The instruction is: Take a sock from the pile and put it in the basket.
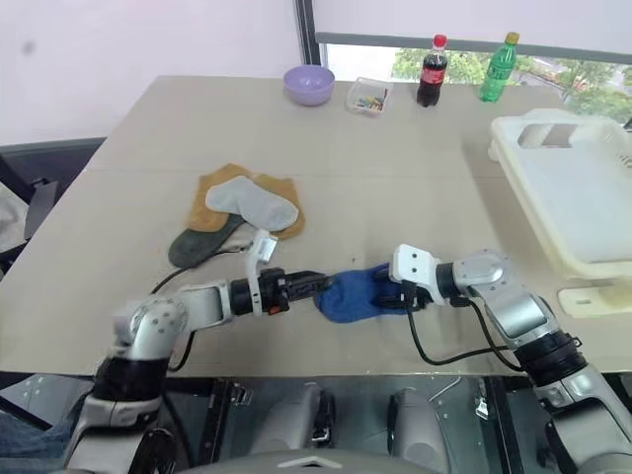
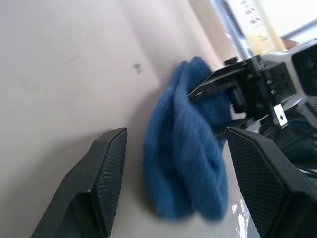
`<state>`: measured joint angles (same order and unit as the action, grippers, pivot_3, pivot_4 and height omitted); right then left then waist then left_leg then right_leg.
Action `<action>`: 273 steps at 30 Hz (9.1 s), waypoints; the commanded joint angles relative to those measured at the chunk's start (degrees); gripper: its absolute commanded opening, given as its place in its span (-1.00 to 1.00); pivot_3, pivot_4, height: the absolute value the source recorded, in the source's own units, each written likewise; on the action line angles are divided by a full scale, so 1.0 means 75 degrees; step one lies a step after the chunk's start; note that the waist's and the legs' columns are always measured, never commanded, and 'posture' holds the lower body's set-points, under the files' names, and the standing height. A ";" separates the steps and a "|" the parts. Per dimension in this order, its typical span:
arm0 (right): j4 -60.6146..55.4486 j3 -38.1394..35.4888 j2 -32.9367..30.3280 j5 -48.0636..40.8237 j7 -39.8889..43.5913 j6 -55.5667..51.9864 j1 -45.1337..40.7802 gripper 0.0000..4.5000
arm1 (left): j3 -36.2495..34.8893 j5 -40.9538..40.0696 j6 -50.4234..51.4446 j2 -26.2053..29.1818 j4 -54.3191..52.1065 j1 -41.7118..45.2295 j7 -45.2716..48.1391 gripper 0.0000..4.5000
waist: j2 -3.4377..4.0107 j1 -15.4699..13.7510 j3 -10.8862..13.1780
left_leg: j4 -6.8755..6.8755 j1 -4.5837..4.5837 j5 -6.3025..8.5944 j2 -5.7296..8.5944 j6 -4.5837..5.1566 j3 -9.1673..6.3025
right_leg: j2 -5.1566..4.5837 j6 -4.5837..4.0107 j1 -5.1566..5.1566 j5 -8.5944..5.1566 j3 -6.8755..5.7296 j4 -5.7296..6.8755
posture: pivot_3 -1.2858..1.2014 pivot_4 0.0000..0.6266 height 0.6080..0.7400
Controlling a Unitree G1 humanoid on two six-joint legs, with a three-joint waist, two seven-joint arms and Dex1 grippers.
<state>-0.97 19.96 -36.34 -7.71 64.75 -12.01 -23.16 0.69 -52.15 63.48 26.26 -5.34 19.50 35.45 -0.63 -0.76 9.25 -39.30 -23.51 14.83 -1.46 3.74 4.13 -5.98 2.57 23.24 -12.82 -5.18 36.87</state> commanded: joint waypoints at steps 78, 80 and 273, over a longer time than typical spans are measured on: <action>0.0467 0.0188 0.0295 0.0632 -0.0281 -0.0233 -0.0412 -0.03 | -0.1058 -0.1405 0.1855 -0.1972 0.0243 0.0285 0.0093 0.51 | 0.0004 0.0070 -0.0001 | 0.0013 -0.0034 0.0003 -0.0035 0.0002 0.0005 | -0.0013 -0.0017 0.0043 0.0010 0.0005 -0.0009 | 0.03 -0.52 0.89; 0.0459 0.0149 0.0293 0.0637 -0.0313 -0.0274 -0.0443 -0.03 | -0.1010 -0.1423 0.1868 -0.2043 0.0228 0.0271 0.0023 0.51 | 0.0004 0.0069 -0.0001 | 0.0013 -0.0037 -0.0003 -0.0035 -0.0008 0.0005 | -0.0008 -0.0018 0.0043 0.0010 0.0005 -0.0009 | 0.03 -0.52 0.89; 0.4537 -0.8737 -0.2170 -0.4337 -0.7680 -0.5868 -0.2266 0.98 | 0.2158 0.5280 -0.9433 -0.3697 0.1469 0.1454 0.1655 0.53 | 0.0045 -0.0030 0.0030 | -0.0007 -0.0144 0.0025 0.0018 0.0060 0.0009 | 0.0000 0.0037 0.0098 0.0043 0.0000 -0.0021 | 0.03 -0.52 0.89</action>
<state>36.26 -45.73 -49.93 -40.97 5.09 -58.27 -40.27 16.21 -12.54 -6.66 -1.18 8.20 29.95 47.73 -0.29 -0.98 9.47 -39.35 -24.60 15.02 -1.31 4.19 4.23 -5.98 2.86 23.99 -12.49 -5.14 36.72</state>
